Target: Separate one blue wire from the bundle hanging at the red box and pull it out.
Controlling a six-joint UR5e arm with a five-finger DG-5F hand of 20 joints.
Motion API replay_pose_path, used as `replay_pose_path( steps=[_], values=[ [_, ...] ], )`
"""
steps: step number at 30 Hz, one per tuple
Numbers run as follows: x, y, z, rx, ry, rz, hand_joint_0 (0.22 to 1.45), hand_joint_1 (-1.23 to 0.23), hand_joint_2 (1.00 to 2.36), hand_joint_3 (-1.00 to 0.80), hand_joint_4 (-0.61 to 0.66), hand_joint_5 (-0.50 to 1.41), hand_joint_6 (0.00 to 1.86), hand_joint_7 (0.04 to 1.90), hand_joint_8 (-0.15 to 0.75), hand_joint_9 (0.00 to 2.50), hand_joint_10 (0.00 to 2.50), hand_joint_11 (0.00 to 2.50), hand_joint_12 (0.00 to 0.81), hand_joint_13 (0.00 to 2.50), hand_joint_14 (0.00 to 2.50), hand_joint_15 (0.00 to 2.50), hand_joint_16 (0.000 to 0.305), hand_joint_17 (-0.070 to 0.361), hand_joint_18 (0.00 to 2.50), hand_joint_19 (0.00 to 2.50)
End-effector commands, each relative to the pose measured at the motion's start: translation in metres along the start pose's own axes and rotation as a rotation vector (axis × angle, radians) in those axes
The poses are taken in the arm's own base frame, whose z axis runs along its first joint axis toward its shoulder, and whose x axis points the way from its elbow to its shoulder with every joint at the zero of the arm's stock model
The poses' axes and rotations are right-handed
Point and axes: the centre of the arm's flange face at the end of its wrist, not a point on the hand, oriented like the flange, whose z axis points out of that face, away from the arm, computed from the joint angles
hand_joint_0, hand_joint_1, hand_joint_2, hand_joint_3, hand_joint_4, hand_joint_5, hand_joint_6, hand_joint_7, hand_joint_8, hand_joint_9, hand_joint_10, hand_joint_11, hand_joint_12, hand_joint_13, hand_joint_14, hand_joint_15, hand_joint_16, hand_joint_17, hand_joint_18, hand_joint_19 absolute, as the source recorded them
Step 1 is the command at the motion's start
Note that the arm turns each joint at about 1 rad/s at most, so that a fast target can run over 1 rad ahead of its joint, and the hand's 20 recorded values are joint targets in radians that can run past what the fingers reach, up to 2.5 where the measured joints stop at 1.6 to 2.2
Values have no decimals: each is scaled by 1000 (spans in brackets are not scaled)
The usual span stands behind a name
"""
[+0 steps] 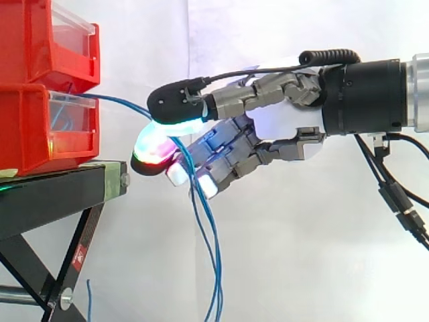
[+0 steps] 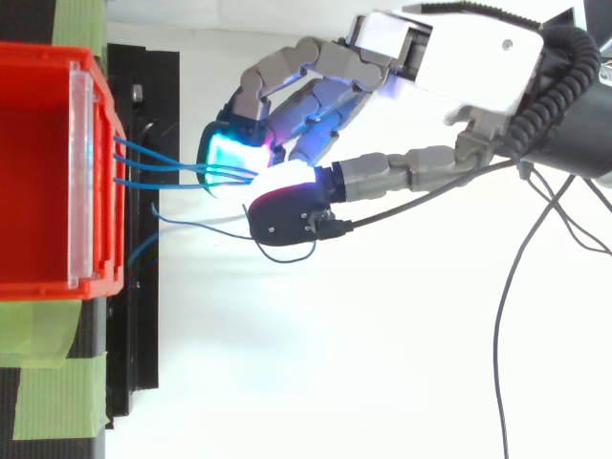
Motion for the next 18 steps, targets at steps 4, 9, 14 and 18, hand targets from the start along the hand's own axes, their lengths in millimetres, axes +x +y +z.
replay_pose_path(
  steps=[4,9,14,18],
  values=[
    [0,0,0,0,0,0,602,-681,1021,-107,157,-180,851,815,365,632,19,747,515,942,20,716,54,121,680,313],
    [0,0,0,0,0,0,601,-684,1019,-101,172,-176,853,820,389,647,14,638,531,883,16,562,56,126,693,275],
    [0,0,0,0,0,0,602,-684,1016,-94,192,-173,857,821,453,675,11,434,518,822,12,403,57,128,694,230],
    [-1,-1,0,2,-1,0,603,-680,1016,-98,198,-174,857,818,474,793,11,424,533,882,12,390,57,129,703,206]
  ],
)
